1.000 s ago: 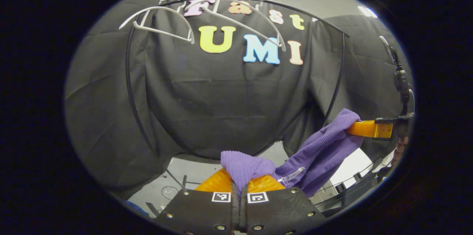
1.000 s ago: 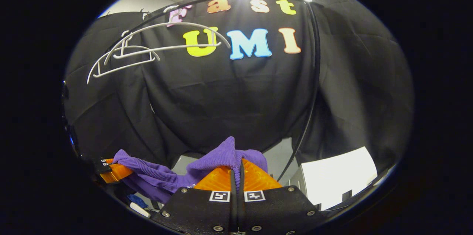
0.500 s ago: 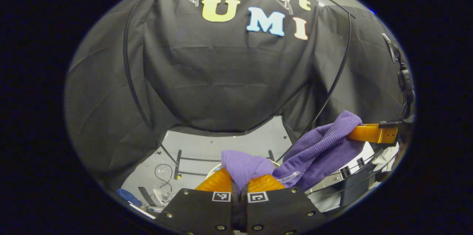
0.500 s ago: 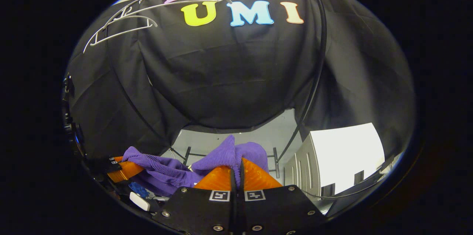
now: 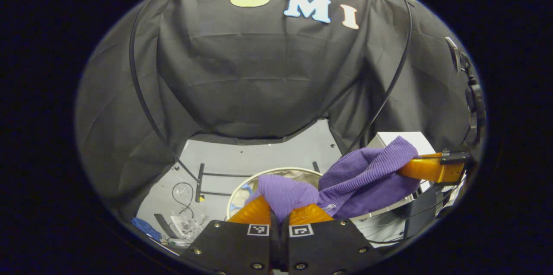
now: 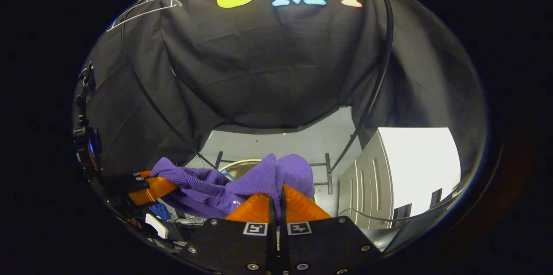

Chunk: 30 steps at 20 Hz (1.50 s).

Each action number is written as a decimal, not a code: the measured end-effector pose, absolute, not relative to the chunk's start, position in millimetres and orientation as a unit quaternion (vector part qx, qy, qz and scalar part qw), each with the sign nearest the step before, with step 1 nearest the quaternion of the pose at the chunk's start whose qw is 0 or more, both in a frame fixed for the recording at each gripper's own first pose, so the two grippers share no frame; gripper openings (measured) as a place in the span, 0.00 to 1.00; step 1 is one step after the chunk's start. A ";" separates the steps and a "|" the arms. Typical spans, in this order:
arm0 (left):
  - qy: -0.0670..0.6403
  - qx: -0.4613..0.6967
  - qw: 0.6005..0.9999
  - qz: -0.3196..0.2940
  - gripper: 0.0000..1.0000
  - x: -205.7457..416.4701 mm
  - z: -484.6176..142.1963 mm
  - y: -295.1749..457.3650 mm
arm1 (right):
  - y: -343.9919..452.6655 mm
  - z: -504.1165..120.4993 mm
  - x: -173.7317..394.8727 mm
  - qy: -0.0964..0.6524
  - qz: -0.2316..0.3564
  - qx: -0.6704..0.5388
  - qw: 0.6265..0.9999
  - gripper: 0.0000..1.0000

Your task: Grasp the clothes on the hanger with both hands and then place them into the laundry hamper below.

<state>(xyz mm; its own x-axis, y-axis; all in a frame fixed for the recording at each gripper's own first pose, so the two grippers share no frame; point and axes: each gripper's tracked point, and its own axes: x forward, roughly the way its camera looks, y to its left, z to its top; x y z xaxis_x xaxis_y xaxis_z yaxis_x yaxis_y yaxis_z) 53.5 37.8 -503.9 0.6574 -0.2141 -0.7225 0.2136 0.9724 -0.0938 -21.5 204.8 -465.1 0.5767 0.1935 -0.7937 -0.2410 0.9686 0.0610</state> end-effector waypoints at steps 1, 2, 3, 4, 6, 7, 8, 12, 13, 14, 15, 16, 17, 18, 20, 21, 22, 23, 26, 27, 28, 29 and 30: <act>0.401 0.001 0.909 -0.116 0.06 52.7 -511.3 38.2 | 202.3 -470.2 -24.7 0.448 0.121 -0.028 0.886 0.03; 0.404 0.004 0.907 -0.115 0.02 53.9 -516.3 39.8 | 202.0 -473.1 -25.6 0.450 0.122 -0.031 0.884 0.03; 0.407 0.007 0.906 -0.114 0.02 53.8 -520.9 40.6 | 202.8 -477.1 -26.5 0.454 0.122 -0.033 0.882 0.04; 0.408 0.009 0.906 -0.112 0.02 55.6 -524.1 40.8 | 202.6 -481.1 -27.3 0.458 0.122 -0.033 0.880 0.05; 0.411 0.009 0.904 -0.112 0.02 60.7 -530.2 38.5 | 202.3 -488.0 -26.0 0.465 0.120 -0.030 0.877 0.05; 0.413 0.009 0.904 -0.112 0.02 62.3 -531.9 37.5 | 202.8 -490.9 -23.9 0.467 0.120 -0.029 0.876 0.04; 0.413 0.010 0.904 -0.112 0.02 63.7 -532.1 36.9 | 203.8 -492.1 -21.3 0.468 0.119 -0.029 0.875 0.05; 0.418 0.013 0.902 -0.103 0.02 63.3 -533.7 38.9 | 206.5 -493.8 -16.6 0.478 0.121 -0.024 0.870 0.07; 0.422 0.017 0.901 -0.098 0.02 63.6 -533.3 40.0 | 207.1 -495.0 -17.9 0.482 0.123 -0.023 0.867 0.08; 0.426 0.019 0.899 -0.097 0.02 61.1 -535.7 39.9 | 207.9 -494.5 -19.8 0.487 0.126 -0.021 0.864 0.10; 0.430 0.019 0.897 -0.096 0.06 59.9 -536.0 39.6 | 207.4 -495.2 -23.4 0.494 0.128 -0.020 0.860 0.14; 0.435 0.020 0.896 -0.086 0.08 57.2 -534.9 42.3 | 207.1 -491.3 -27.5 0.500 0.132 -0.013 0.856 0.18; 0.437 0.014 0.896 -0.079 0.14 55.7 -537.1 45.9 | 214.8 -484.5 -29.5 0.496 0.146 0.004 0.856 0.34; 0.431 0.011 0.900 -0.070 0.35 56.1 -530.7 49.1 | 218.8 -476.4 -26.3 0.488 0.153 0.014 0.859 0.49; 0.420 0.008 0.906 -0.052 0.75 55.0 -511.0 52.8 | 210.6 -458.4 -24.0 0.474 0.149 0.004 0.868 0.81; 0.416 0.008 0.908 -0.043 0.96 51.7 -500.3 56.6 | 205.9 -449.8 -21.4 0.467 0.145 -0.005 0.872 0.97; 0.412 0.007 0.911 -0.036 0.96 50.8 -488.7 58.3 | 202.6 -440.3 -18.2 0.460 0.144 -0.011 0.876 0.96; 0.404 0.006 0.914 -0.029 0.96 50.5 -475.1 60.3 | 198.7 -429.6 -14.9 0.450 0.143 -0.013 0.881 0.96; 0.378 -0.006 0.926 -0.013 0.96 53.1 -430.2 58.2 | 175.8 -386.3 -3.6 0.409 0.136 -0.025 0.902 0.96; 0.367 -0.015 0.930 -0.013 0.96 54.4 -412.2 53.7 | 164.6 -367.6 2.1 0.389 0.130 -0.032 0.912 0.96; 0.353 -0.021 0.935 -0.017 0.96 55.7 -393.4 47.5 | 151.8 -348.2 7.8 0.366 0.121 -0.040 0.922 0.96; 0.334 -0.022 0.942 -0.019 0.96 59.1 -372.9 43.1 | 139.2 -326.6 15.9 0.341 0.112 -0.046 0.932 0.96; 0.313 -0.017 0.950 -0.020 0.96 64.8 -347.7 39.6 | 128.6 -304.6 22.4 0.314 0.104 -0.049 0.942 0.96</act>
<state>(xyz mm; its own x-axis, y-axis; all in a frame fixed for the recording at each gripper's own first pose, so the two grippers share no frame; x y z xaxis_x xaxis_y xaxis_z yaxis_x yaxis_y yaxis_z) 64.8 39.6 -347.7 0.8039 -0.0485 -0.5928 0.0272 0.9986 -0.0449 22.4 128.6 -304.6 0.7807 0.1649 -0.6027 -0.2265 0.9736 -0.0270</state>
